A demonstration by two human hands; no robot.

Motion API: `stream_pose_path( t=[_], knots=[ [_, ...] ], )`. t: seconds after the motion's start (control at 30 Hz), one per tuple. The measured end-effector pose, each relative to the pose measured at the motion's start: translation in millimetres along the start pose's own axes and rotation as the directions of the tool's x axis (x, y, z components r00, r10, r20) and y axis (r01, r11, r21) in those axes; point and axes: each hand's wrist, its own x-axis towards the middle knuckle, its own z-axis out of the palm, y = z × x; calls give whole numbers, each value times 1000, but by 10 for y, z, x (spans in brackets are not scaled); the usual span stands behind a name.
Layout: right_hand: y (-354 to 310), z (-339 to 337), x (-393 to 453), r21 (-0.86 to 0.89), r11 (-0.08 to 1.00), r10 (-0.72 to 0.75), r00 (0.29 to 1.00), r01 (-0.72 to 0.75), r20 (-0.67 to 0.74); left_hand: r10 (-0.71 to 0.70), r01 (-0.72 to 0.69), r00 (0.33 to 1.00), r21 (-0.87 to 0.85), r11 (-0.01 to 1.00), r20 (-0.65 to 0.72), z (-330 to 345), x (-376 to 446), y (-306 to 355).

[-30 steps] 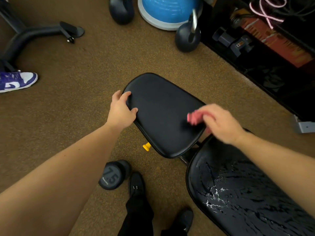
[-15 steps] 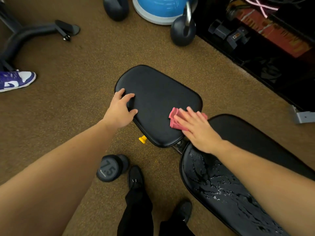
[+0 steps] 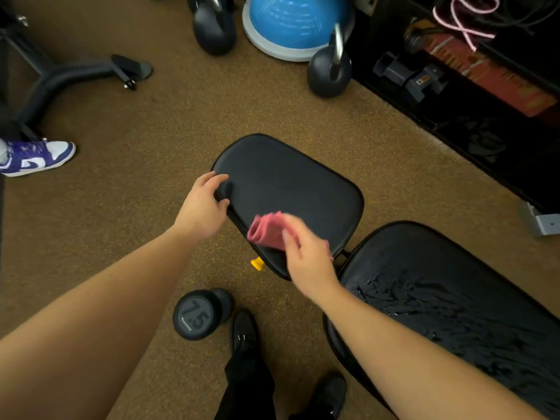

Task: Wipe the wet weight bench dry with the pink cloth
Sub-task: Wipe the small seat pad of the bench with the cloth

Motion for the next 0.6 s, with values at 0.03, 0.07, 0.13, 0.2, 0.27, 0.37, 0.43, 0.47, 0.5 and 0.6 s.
stream_pose_path(
  t=[0.03, 0.07, 0.13, 0.2, 0.27, 0.37, 0.43, 0.47, 0.5, 0.6],
  knots=[
    [-56, -136, 113, 37, 998, 64, 989, -59, -135, -20, 20, 1000, -8, 1000, -6, -30, 20, -20],
    [-78, -307, 236, 41, 995, 103, 961, -96, -258, -44, 44, 999, -21, 999, -10, -57, 37, -33],
    [-58, -705, 483, -29, 990, 114, 896, -140, -430, -100, 99, 995, -54, 994, -2, -94, 76, -41],
    [58, -1060, 720, -139, 974, 105, 895, -182, -434, -153, 156, 987, -80, 985, 39, -100, 117, -52],
    [278, -1218, 924, -252, 941, 150, 945, -227, -291, -185, 193, 979, -96, 976, 90, -79, 159, -90],
    [604, -1009, 1027, -468, 854, 220, 973, -228, -74, -232, 249, 964, -135, 959, 130, -45, 208, -147],
    [682, -731, 944, -620, 755, 198, 976, -213, -94, -283, 307, 948, -187, 933, 145, -46, 210, -147],
    [656, -598, 875, -677, 716, 151, 985, -171, -89, -294, 320, 944, -202, 926, 150, -59, 207, -143],
    [611, -471, 800, -719, 688, 88, 995, -97, -49, -293, 320, 944, -212, 923, 149, -80, 201, -141],
    [435, -132, 575, -735, 665, -39, 989, 133, 143, -305, 340, 937, -248, 907, 171, -133, 166, -129]
  ],
)
